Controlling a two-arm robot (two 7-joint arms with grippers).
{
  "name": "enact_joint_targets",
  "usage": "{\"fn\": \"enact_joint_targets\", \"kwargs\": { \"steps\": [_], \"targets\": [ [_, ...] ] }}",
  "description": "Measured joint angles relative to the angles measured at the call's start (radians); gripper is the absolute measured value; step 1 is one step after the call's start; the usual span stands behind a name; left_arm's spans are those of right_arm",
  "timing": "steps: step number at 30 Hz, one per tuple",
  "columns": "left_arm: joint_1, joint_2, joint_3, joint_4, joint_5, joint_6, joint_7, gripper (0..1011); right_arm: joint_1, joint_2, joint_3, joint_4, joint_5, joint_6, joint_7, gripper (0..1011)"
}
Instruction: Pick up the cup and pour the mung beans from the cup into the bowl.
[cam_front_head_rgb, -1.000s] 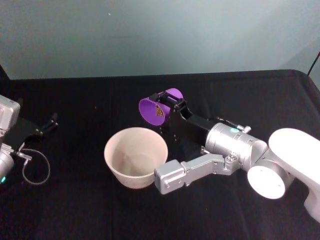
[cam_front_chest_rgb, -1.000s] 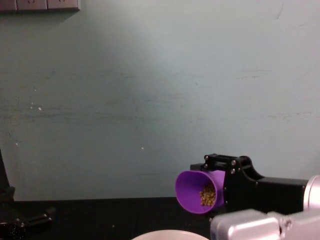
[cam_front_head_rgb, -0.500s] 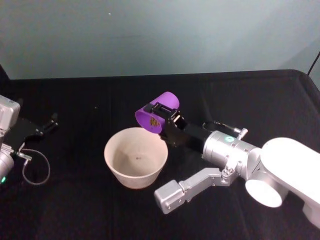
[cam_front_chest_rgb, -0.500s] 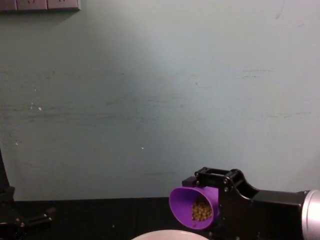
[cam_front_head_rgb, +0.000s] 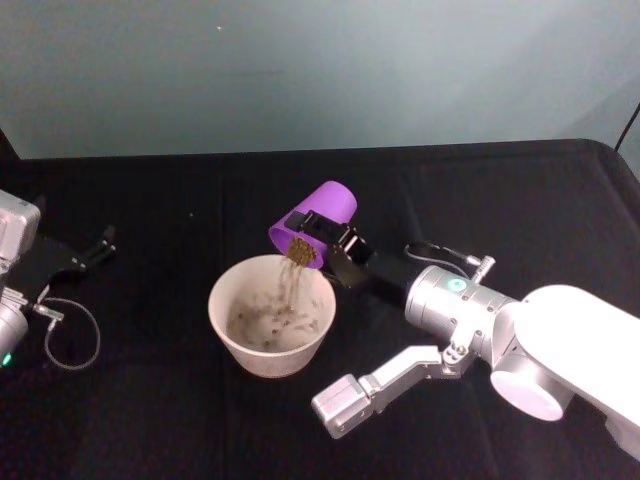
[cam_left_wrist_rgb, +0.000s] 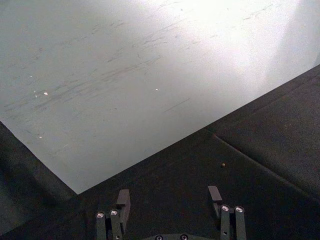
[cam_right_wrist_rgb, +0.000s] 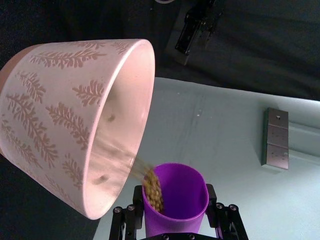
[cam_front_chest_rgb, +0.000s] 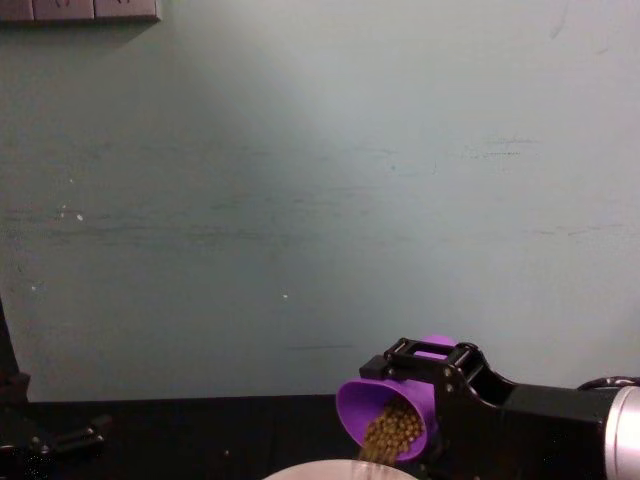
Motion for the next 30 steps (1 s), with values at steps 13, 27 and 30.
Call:
{"fn": "enact_joint_targets", "kwargs": {
  "steps": [13,27,30],
  "targets": [
    [0.0,0.0,0.0,0.0,0.0,0.0,0.0,1011,0.009,0.01,-0.021,0.004,-0.064,0.014,-0.034,722],
    [0.0,0.0,0.0,0.0,0.0,0.0,0.0,1011,0.034,0.023,-0.061,0.013,-0.179,0.062,-0.104,722],
    [0.0,0.0,0.0,0.0,0.0,0.0,0.0,1012,0.039,0.025,-0.065,0.016,-0.191,0.068,-0.116,722]
  ]
}}
